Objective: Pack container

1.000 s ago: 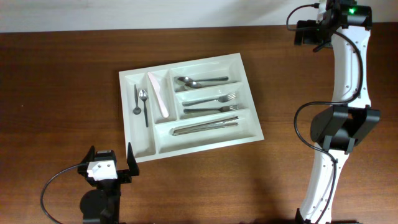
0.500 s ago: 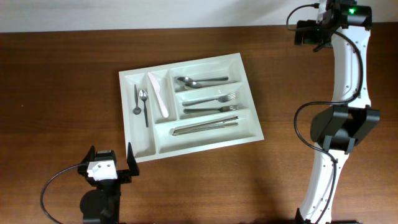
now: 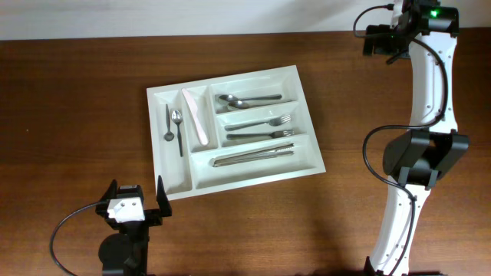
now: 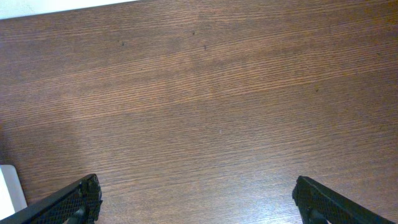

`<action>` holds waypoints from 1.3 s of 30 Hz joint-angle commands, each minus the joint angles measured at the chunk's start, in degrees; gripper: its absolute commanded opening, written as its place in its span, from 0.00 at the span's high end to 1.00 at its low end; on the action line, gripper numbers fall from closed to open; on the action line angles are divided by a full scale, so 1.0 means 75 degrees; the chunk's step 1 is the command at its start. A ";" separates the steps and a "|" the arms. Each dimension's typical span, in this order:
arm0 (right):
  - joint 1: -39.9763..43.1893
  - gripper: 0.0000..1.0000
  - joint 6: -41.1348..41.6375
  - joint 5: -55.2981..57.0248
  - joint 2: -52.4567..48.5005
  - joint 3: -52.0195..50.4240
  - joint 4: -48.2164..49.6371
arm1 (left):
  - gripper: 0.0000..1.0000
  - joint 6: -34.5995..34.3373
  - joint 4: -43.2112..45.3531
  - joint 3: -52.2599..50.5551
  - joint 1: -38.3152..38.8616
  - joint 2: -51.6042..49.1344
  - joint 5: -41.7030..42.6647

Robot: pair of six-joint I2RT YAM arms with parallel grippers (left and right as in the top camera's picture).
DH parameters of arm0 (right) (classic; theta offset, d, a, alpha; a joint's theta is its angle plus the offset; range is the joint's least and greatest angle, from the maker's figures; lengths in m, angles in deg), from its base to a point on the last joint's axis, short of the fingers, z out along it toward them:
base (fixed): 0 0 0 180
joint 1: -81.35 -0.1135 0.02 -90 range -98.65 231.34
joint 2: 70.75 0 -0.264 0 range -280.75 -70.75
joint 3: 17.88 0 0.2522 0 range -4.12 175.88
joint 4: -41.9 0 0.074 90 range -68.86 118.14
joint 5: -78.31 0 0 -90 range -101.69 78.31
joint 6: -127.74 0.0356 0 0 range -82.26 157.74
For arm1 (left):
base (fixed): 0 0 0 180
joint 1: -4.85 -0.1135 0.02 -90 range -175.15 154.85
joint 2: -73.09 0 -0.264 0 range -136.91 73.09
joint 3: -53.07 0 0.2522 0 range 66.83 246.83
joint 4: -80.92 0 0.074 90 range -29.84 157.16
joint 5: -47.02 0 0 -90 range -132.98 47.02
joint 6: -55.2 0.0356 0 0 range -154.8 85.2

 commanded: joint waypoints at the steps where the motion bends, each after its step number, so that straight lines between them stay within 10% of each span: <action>1: -0.0015 0.01 0.0067 0.0119 0.0047 0.0108 0.0017 | 0.01 0.0149 0.0029 -0.0064 -0.0047 0.0073 0.0108; 19: -0.0866 0.01 0.0061 0.0606 0.4074 -0.1259 0.0157 | 0.01 0.0149 0.0029 -0.0064 -0.0047 0.0073 0.0105; 33: -0.0860 0.01 0.0041 0.0629 1.1552 -1.1261 0.6280 | 0.01 0.0149 0.0029 -0.0064 -0.0047 0.0073 0.0108; 39: -0.0860 0.01 0.0152 0.0469 1.3805 -1.3624 0.6586 | 0.01 0.0149 0.0029 -0.0064 -0.0047 0.0073 0.0108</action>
